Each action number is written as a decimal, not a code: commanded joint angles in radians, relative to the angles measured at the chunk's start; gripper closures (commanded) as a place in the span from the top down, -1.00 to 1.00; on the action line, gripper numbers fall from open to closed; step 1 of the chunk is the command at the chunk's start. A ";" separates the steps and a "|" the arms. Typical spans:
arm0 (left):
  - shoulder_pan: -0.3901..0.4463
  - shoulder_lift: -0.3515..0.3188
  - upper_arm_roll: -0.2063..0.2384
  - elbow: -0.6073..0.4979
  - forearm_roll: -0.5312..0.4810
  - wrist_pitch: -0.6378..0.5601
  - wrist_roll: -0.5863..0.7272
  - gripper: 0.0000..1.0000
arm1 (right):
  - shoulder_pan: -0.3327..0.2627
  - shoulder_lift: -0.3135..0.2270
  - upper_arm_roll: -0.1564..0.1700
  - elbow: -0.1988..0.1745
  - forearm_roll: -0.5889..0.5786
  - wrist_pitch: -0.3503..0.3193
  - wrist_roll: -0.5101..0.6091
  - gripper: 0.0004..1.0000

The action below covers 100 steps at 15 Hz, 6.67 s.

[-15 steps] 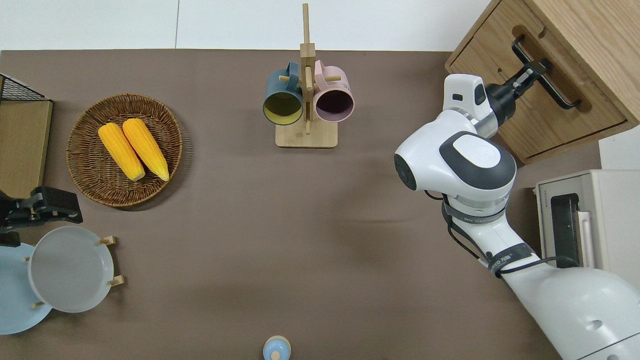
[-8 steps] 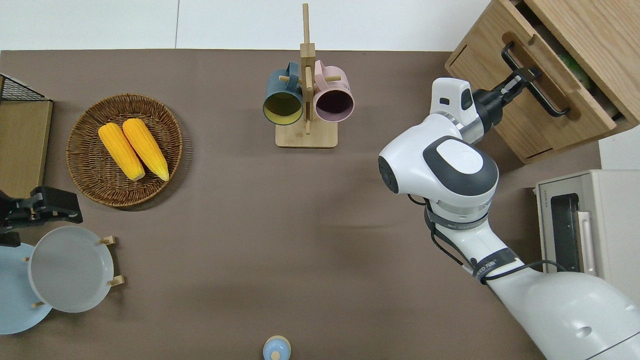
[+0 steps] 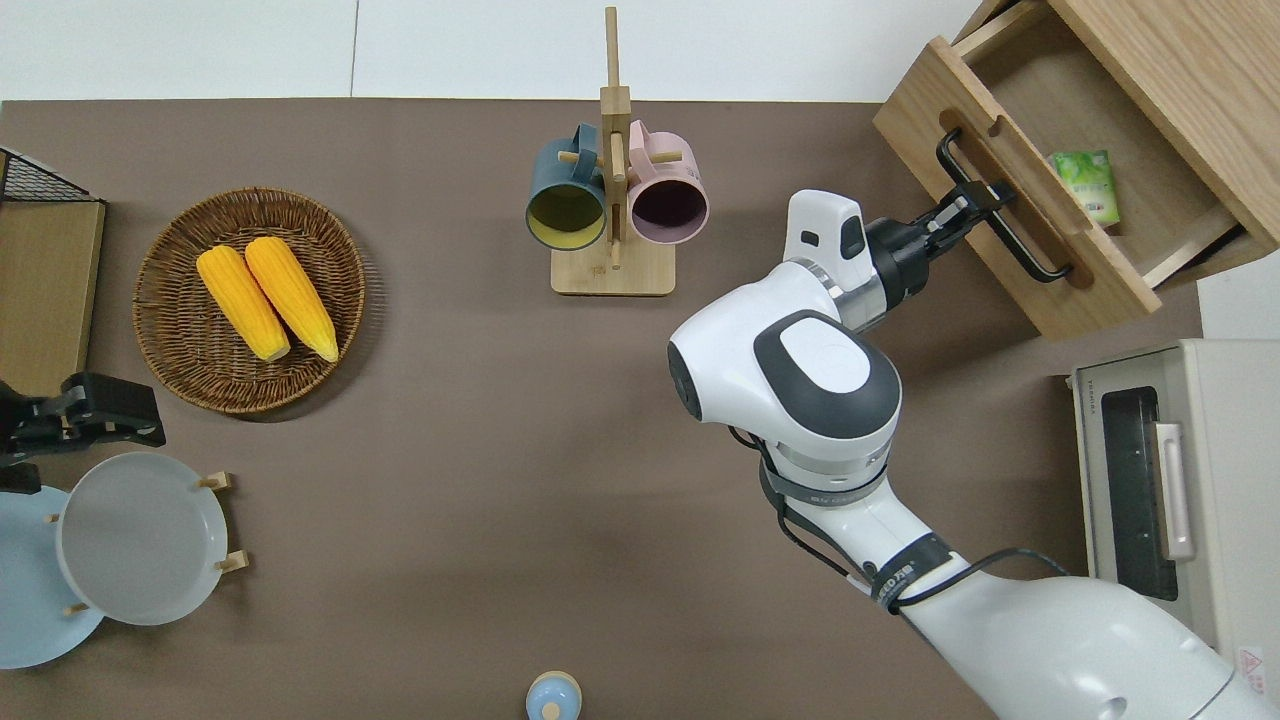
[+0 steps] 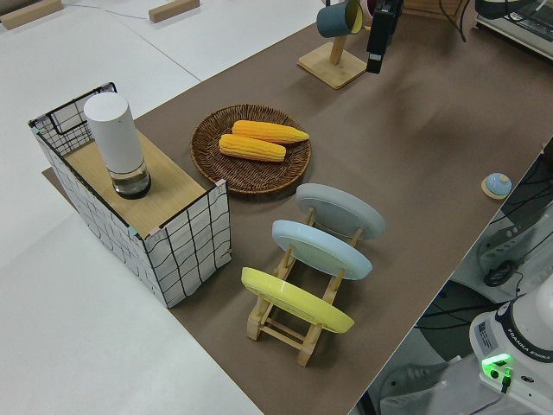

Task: Slide drawer open with right arm

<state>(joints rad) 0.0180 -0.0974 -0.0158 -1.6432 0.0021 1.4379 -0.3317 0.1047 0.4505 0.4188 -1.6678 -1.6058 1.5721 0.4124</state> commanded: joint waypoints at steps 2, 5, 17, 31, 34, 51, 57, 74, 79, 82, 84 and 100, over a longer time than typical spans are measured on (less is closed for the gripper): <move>-0.004 -0.008 0.005 0.000 -0.004 -0.002 0.010 0.99 | 0.012 -0.001 0.069 0.023 0.040 -0.086 -0.032 -1.00; -0.004 -0.008 0.005 0.000 -0.004 -0.002 0.010 0.99 | 0.015 -0.001 0.107 0.029 0.050 -0.119 -0.032 -1.00; -0.004 -0.008 0.005 0.000 -0.004 -0.002 0.010 0.99 | 0.064 0.000 0.235 0.031 0.135 -0.273 -0.030 -1.00; -0.004 -0.008 0.005 0.000 -0.004 -0.002 0.010 0.99 | 0.081 0.004 0.236 0.045 0.156 -0.288 -0.020 0.27; -0.004 -0.008 0.005 0.000 -0.004 -0.002 0.010 0.99 | 0.079 0.004 0.235 0.045 0.152 -0.287 -0.021 0.97; -0.004 -0.008 0.005 0.000 -0.004 -0.002 0.010 0.99 | 0.168 -0.042 0.196 0.045 0.291 -0.282 0.032 0.97; -0.004 -0.008 0.005 0.000 -0.004 -0.002 0.010 0.99 | 0.152 -0.168 0.120 0.045 0.492 -0.140 0.014 0.98; -0.004 -0.008 0.005 0.000 -0.004 -0.002 0.010 0.99 | -0.197 -0.524 -0.081 0.039 1.464 -0.018 -0.187 0.98; -0.004 -0.008 0.005 0.000 -0.004 -0.002 0.010 0.99 | -0.284 -0.533 -0.109 0.026 1.558 -0.020 -0.271 0.98; -0.004 -0.008 0.005 0.000 -0.004 -0.002 0.010 0.99 | -0.341 -0.533 -0.109 0.025 1.627 -0.018 -0.291 0.98; -0.004 -0.008 0.005 0.000 -0.004 -0.002 0.010 0.99 | -0.358 -0.532 -0.109 0.026 1.630 -0.018 -0.305 0.98; -0.004 -0.008 0.005 0.000 -0.004 -0.002 0.010 0.99 | -0.056 -0.466 -0.471 0.075 1.650 -0.017 -0.305 0.98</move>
<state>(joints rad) 0.0180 -0.0974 -0.0157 -1.6432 0.0021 1.4379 -0.3318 0.0254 -0.0277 -0.0215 -1.6095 0.0255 1.5477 0.1285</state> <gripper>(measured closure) 0.004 0.004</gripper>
